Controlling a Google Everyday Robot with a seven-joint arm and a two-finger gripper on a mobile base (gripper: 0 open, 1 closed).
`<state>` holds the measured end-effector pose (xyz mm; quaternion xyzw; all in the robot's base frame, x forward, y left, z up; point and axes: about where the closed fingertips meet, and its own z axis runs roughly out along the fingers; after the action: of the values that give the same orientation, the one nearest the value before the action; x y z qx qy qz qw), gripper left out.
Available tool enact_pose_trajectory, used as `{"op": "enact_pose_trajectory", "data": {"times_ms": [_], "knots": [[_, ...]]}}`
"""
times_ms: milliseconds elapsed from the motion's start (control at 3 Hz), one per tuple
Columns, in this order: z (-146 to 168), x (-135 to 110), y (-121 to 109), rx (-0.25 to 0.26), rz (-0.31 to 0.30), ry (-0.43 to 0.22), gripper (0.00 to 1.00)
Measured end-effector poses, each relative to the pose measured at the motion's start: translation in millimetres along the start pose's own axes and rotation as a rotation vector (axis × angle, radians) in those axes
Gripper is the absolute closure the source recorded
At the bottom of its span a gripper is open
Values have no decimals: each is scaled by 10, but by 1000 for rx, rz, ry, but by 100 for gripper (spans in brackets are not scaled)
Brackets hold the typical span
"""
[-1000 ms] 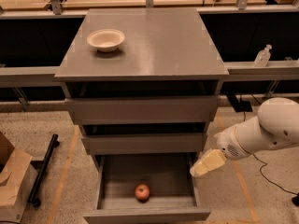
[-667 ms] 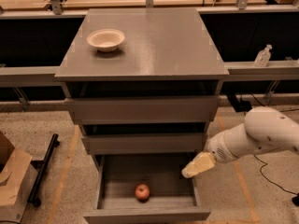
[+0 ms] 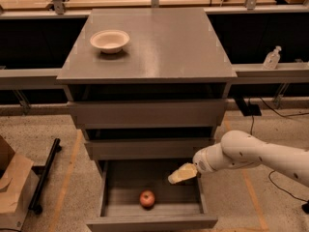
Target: Pick apple from bottom drawer and place on counter
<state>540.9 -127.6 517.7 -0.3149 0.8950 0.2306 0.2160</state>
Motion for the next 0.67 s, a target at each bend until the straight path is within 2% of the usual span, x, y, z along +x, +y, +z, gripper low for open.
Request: {"op": "enact_pose_trajectory", "data": {"times_ms": [333, 667], "knots": [[172, 50, -27, -9, 19, 0, 0], [331, 94, -41, -52, 39, 8, 0]]}}
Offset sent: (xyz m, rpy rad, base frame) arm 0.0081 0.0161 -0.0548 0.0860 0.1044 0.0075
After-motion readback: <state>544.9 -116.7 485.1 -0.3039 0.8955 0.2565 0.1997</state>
